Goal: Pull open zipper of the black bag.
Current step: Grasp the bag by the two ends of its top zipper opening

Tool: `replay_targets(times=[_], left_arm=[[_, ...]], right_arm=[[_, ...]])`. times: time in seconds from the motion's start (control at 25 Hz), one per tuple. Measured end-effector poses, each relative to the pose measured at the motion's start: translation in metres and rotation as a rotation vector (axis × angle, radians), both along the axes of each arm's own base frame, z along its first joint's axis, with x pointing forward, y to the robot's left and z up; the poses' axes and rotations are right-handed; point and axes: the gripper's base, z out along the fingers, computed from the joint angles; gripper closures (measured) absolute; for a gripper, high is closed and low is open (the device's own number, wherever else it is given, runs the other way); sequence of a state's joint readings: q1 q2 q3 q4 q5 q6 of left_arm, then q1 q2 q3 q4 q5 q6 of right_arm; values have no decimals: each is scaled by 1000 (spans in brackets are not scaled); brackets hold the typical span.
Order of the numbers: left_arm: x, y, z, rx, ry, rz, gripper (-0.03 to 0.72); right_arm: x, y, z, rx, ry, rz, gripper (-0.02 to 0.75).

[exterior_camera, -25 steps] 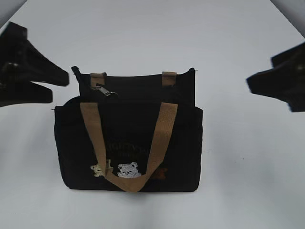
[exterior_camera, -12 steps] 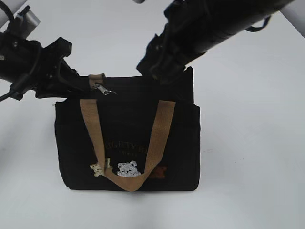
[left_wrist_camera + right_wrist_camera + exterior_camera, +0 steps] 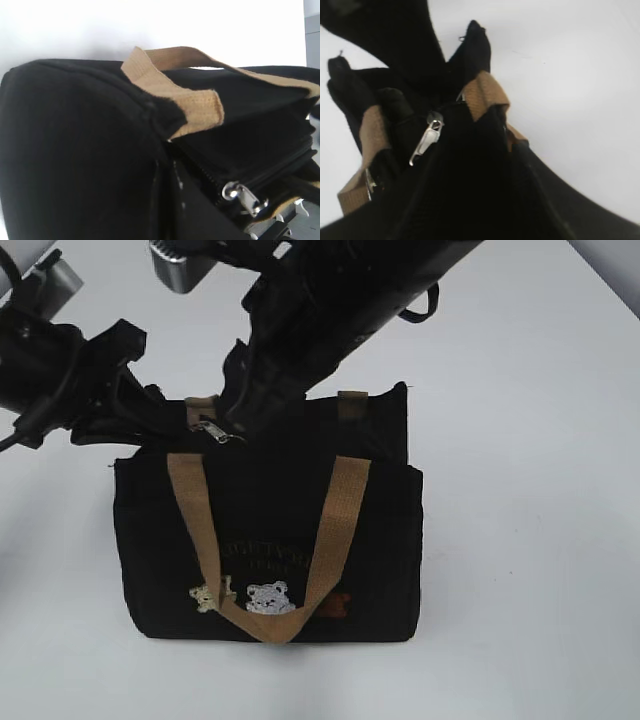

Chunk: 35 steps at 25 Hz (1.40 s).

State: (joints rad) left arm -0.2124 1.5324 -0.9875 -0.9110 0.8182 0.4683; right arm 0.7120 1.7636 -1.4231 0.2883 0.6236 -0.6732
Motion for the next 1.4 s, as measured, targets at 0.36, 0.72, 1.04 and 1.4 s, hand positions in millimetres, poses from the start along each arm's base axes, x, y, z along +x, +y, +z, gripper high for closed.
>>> replay_targets(times=[0.36,0.72,1.04,1.4], left_arm=[[-6,2,13,2,-49,-6,691],[-7,2,14,1,-53,-7,691],[-6,2,14,-1,-53,-5,691],[-6,2,14,0,-54,-3,691]], right_arm=[[-10,5,-5,-45,50,47,433],[-25,-5,31,16,6,54,442],[-24,5,10,13,118,91,468],[-16,9,-11,-55,111,108,513]])
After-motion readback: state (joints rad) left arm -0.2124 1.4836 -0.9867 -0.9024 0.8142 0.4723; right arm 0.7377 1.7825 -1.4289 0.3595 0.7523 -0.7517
